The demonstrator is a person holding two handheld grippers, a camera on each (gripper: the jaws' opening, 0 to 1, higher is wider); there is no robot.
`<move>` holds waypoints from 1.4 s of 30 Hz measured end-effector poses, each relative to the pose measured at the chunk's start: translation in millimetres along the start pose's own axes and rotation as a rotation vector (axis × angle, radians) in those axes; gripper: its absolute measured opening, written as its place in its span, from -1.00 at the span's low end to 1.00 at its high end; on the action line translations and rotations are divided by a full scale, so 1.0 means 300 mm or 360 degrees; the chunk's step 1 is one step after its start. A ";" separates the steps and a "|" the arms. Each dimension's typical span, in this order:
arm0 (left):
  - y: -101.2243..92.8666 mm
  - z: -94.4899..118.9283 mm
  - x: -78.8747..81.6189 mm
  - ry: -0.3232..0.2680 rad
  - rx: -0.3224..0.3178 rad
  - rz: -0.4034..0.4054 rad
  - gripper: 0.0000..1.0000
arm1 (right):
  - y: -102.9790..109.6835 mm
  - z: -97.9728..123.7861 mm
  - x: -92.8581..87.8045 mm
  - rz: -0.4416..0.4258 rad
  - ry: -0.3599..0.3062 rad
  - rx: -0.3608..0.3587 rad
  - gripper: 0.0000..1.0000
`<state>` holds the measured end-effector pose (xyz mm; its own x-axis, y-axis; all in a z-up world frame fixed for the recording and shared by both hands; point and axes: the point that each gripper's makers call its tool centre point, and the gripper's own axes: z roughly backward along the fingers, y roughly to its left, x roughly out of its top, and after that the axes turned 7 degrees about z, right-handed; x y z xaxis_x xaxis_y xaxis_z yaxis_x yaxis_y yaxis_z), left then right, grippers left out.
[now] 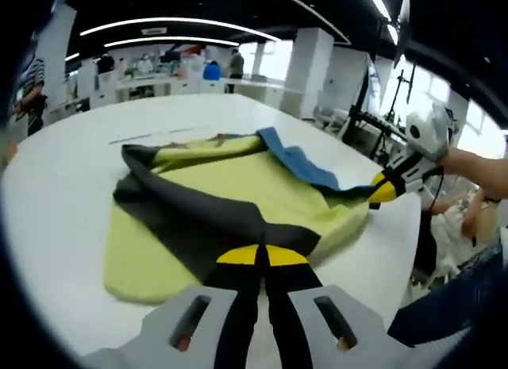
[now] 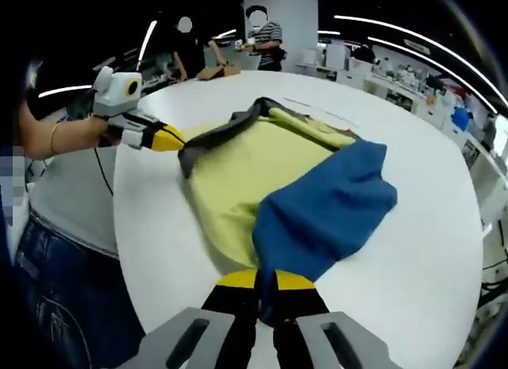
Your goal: Fold the garment on the visible template until the final outline fits inside the template.
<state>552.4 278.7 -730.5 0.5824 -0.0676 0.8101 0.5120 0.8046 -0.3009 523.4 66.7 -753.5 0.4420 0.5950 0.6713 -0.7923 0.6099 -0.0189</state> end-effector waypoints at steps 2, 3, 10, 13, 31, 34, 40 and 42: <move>0.003 0.008 0.011 -0.0018 -0.0001 0.0022 -1.00 | 0.003 0.003 0.001 0.0001 -0.0002 0.0008 -0.99; 0.005 0.011 0.017 -0.0028 -0.0002 0.0035 -1.00 | 0.006 0.006 0.003 0.0003 -0.0002 0.0012 -0.99; 0.041 0.042 0.057 -0.0086 0.0033 0.0058 -1.00 | 0.001 0.041 0.027 -0.0059 -0.0049 0.0063 -1.00; 0.057 0.059 0.080 -0.0115 0.0050 0.0083 -1.00 | -0.017 0.046 0.023 -0.0079 -0.0043 0.0041 -1.00; 0.451 0.267 0.234 -0.0456 0.0513 0.0298 -1.00 | -0.330 0.195 0.078 -0.0541 -0.0312 -0.0273 -1.00; 0.511 0.293 0.257 -0.0509 0.0592 0.0308 -1.00 | -0.382 0.203 0.062 -0.0527 -0.0270 -0.0325 -1.00; 0.670 0.329 0.294 -0.0546 0.0779 0.0352 -1.00 | -0.459 0.215 0.041 -0.0547 -0.0218 -0.0407 -1.00; 0.716 0.341 0.308 -0.0564 0.0824 0.0364 -1.00 | -0.487 0.221 0.037 -0.0553 -0.0205 -0.0435 -1.00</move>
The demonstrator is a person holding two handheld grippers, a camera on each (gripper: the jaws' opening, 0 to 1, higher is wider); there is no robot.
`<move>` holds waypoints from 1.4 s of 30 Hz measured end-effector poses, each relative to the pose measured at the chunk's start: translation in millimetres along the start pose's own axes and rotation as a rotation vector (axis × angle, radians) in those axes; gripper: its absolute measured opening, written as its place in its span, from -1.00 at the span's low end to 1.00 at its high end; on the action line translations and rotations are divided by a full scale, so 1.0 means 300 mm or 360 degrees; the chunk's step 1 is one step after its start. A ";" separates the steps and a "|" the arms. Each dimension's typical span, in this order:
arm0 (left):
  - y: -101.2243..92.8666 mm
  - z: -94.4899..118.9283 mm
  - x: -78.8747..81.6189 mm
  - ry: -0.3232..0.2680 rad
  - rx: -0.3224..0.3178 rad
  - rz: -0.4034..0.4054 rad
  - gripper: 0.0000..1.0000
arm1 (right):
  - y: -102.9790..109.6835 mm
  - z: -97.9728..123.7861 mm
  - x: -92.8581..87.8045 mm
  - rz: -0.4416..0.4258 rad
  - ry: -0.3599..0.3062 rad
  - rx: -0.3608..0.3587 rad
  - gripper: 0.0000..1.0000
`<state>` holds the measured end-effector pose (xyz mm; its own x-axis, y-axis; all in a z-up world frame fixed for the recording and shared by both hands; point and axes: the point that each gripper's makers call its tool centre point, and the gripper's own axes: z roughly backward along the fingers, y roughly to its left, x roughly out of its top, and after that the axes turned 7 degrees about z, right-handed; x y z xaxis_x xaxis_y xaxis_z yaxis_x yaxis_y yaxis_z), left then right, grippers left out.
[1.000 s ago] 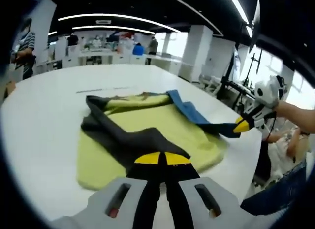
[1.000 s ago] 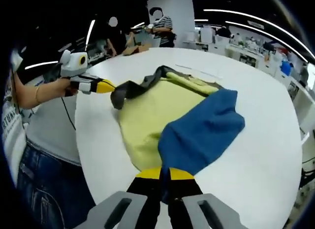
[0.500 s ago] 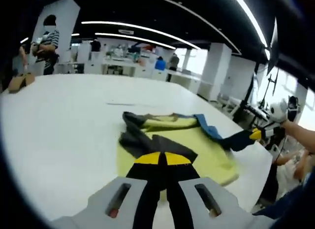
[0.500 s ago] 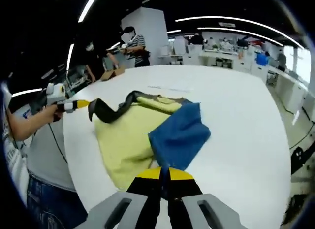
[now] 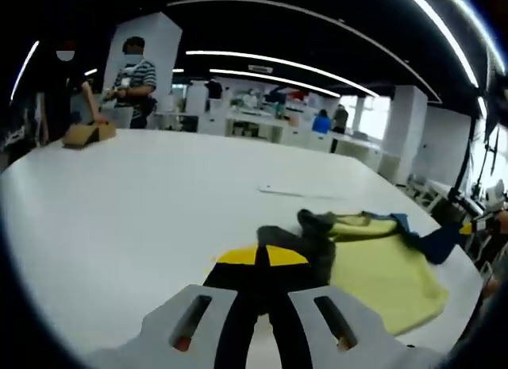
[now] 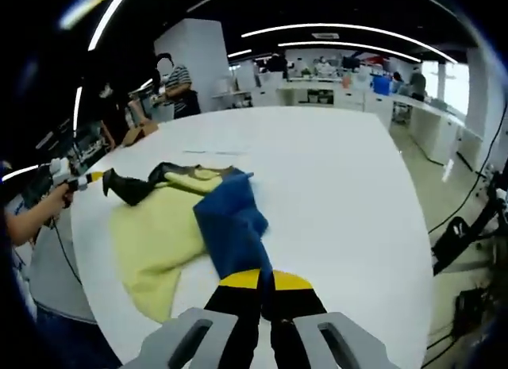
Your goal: Fold the garment on the visible template until the final outline fits inside the template.
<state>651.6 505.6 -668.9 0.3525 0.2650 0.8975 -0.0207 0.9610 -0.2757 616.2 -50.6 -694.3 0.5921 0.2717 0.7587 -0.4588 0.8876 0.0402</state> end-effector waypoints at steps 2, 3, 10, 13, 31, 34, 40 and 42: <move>0.040 -0.010 0.014 -0.0012 0.0067 0.0005 -1.00 | -0.043 -0.004 -0.004 0.0012 0.0023 -0.0064 -1.00; 0.048 -0.012 0.016 -0.0013 0.0078 0.0014 -1.00 | -0.061 -0.006 -0.008 0.0018 0.0036 -0.0083 -1.00; 0.189 -0.029 -0.017 0.0028 0.0277 0.0081 -1.00 | -0.176 -0.039 -0.060 -0.0013 0.0135 -0.0205 -1.00; 0.246 -0.038 -0.034 0.0022 0.0317 0.0170 -1.00 | -0.209 -0.055 -0.085 -0.0044 0.0185 -0.0220 -1.00; 0.350 -0.099 -0.010 0.0119 0.0383 -0.0070 -1.00 | -0.421 -0.064 -0.124 -0.0191 0.0241 -0.0414 -1.00; 0.360 -0.107 -0.009 0.0142 0.0394 -0.0104 -1.00 | -0.453 -0.056 -0.126 -0.0231 0.0238 -0.0448 -1.00; 0.393 -0.113 -0.003 0.0159 0.0418 -0.0121 -1.00 | -0.503 -0.050 -0.157 -0.0232 0.0303 -0.0523 -1.00; 0.402 -0.117 -0.007 0.0176 0.0420 -0.0121 -1.00 | -0.511 -0.056 -0.164 -0.0213 0.0325 -0.0525 -1.00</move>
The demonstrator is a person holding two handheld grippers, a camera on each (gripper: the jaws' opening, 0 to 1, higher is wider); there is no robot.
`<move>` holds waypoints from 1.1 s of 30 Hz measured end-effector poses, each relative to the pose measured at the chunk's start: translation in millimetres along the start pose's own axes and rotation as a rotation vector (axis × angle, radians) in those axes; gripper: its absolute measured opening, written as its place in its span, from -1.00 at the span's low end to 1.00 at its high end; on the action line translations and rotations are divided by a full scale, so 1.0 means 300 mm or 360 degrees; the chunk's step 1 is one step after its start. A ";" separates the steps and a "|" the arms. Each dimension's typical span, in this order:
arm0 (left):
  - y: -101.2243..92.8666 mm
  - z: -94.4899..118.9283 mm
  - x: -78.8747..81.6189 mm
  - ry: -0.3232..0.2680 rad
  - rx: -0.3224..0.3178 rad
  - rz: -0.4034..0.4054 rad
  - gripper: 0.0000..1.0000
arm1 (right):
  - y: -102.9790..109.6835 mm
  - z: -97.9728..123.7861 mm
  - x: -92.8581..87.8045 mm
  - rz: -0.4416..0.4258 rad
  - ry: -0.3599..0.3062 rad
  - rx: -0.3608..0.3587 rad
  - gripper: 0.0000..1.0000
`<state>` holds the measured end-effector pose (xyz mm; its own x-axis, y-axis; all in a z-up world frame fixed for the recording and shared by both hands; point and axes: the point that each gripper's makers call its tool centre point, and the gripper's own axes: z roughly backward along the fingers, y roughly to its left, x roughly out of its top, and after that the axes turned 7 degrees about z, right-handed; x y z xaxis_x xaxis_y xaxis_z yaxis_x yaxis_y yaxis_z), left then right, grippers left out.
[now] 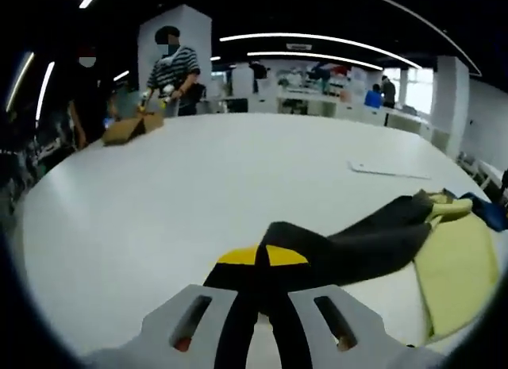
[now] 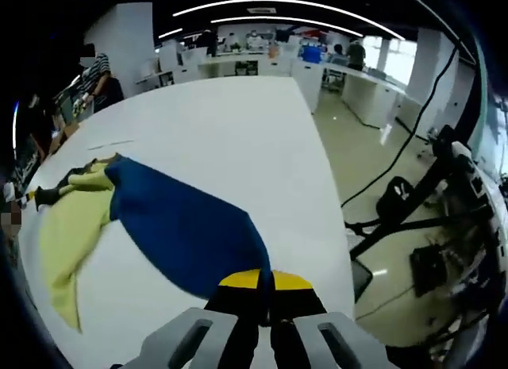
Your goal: Fold the garment on the visible template until the final outline fits inside the template.
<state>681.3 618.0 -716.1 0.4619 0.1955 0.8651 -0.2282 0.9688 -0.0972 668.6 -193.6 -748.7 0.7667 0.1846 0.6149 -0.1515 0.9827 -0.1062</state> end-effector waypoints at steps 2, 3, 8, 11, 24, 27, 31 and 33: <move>0.008 -0.007 0.001 0.0009 0.0005 -0.0014 -1.00 | -0.006 -0.009 0.004 0.0022 0.0008 -0.0011 -1.00; 0.011 -0.011 0.002 0.0013 0.0008 -0.0020 -1.00 | -0.010 -0.012 0.008 0.0036 0.0008 -0.0017 -1.00; 0.033 -0.029 0.015 0.0024 0.0031 -0.0042 -1.00 | -0.059 -0.019 0.032 -0.0010 -0.0012 -0.0064 -1.00; 0.038 -0.032 0.023 0.0026 0.0033 -0.0062 -1.00 | -0.070 -0.019 0.037 -0.0010 -0.0015 -0.0077 -1.00; 0.041 0.018 0.051 -0.0037 0.0009 -0.0090 -0.81 | -0.039 -0.016 0.049 -0.0017 -0.0060 -0.0005 -0.72; 0.012 0.040 0.049 -0.0042 -0.0068 -0.0121 -0.75 | -0.001 0.001 0.071 -0.0010 -0.0117 0.0064 -0.53; -0.034 0.066 0.042 -0.0051 -0.0183 -0.0137 -0.57 | 0.047 0.025 0.086 0.0024 -0.0159 0.0130 -0.15; -0.068 0.086 0.031 -0.0048 -0.0257 -0.0157 -0.47 | 0.091 0.044 0.093 0.0041 -0.0185 0.0188 0.04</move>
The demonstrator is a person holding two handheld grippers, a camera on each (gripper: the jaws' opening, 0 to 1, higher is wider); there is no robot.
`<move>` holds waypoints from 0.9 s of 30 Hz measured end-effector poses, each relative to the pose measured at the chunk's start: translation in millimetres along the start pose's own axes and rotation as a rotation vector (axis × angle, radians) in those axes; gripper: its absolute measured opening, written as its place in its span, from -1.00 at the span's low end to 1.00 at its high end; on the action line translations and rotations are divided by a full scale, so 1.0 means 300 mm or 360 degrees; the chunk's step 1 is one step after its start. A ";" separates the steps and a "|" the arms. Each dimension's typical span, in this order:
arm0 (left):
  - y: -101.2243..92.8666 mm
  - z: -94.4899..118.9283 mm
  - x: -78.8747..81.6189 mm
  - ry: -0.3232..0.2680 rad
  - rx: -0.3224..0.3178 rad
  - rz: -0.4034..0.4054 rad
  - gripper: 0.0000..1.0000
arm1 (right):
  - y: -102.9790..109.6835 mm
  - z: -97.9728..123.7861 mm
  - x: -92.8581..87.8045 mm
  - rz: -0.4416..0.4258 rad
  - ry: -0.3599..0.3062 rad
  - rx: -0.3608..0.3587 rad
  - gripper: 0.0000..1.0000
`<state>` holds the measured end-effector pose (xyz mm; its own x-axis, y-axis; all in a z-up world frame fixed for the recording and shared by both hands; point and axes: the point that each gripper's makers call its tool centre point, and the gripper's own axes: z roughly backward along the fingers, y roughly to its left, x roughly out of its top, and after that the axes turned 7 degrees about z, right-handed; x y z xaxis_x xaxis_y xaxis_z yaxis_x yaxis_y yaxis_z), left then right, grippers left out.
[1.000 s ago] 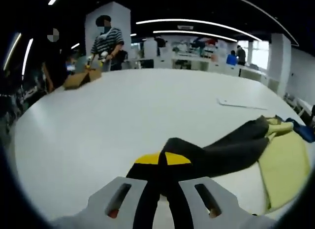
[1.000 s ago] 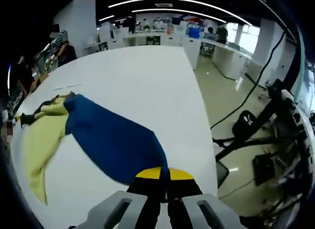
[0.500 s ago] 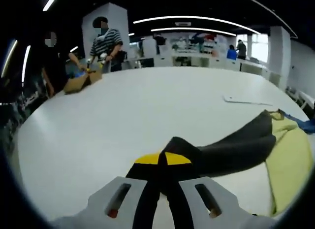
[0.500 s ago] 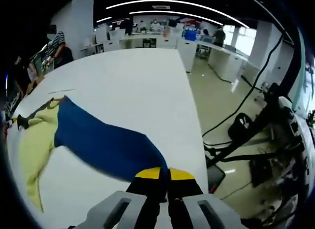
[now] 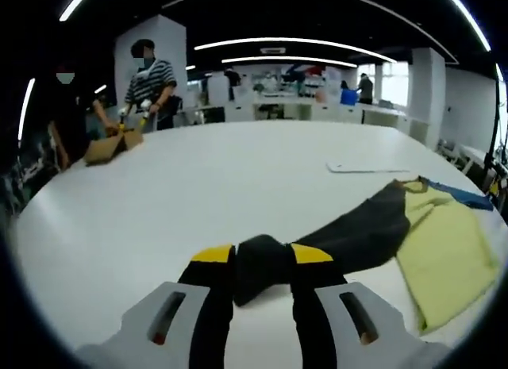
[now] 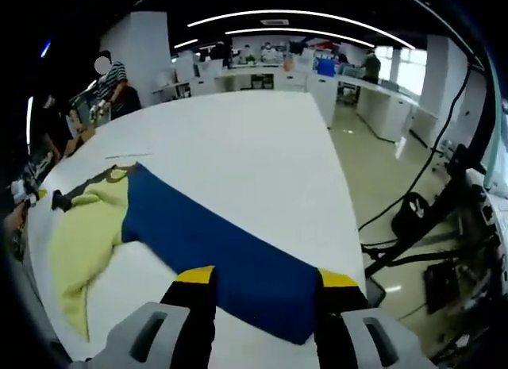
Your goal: Fold the garment on the visible template until the final outline fits inside the template.
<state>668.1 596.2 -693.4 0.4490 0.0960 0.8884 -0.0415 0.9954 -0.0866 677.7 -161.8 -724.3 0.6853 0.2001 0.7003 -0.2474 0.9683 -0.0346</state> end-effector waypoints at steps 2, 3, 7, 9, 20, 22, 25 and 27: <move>-0.034 0.013 -0.007 0.0001 -0.0066 -0.0031 -0.38 | 0.041 0.013 0.006 0.0000 -0.0022 0.0054 0.14; -0.050 0.019 -0.011 0.0001 -0.0098 -0.0028 -0.34 | 0.061 0.018 0.010 -0.0001 -0.0038 0.0086 0.19; -0.128 0.049 -0.033 0.0004 -0.0249 -0.0040 -0.18 | 0.151 0.042 0.005 0.0024 -0.0046 0.0183 0.34; -0.160 0.060 -0.044 0.0005 -0.0309 -0.0058 -0.11 | 0.204 0.057 0.000 0.0043 -0.0045 0.0242 0.38; -0.313 0.166 -0.140 0.0065 -0.0585 -0.0209 0.17 | 0.461 0.122 -0.058 0.0222 0.0004 0.0494 0.39; -0.337 0.187 -0.162 0.0081 -0.0628 -0.0208 0.17 | 0.506 0.137 -0.072 0.0237 0.0003 0.0540 0.37; -0.375 0.211 -0.194 0.0100 -0.0694 -0.0209 0.17 | 0.570 0.154 -0.098 0.0248 0.0011 0.0608 0.36; -0.400 0.225 -0.220 0.0120 -0.0728 -0.0219 0.16 | 0.609 0.163 -0.119 0.0264 0.0026 0.0641 0.34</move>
<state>583.0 470.4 -711.3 0.4868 -0.0535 0.8719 0.4121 0.8941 -0.1752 574.4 0.7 -720.7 0.6234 0.3536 0.6974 -0.6004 0.7878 0.1372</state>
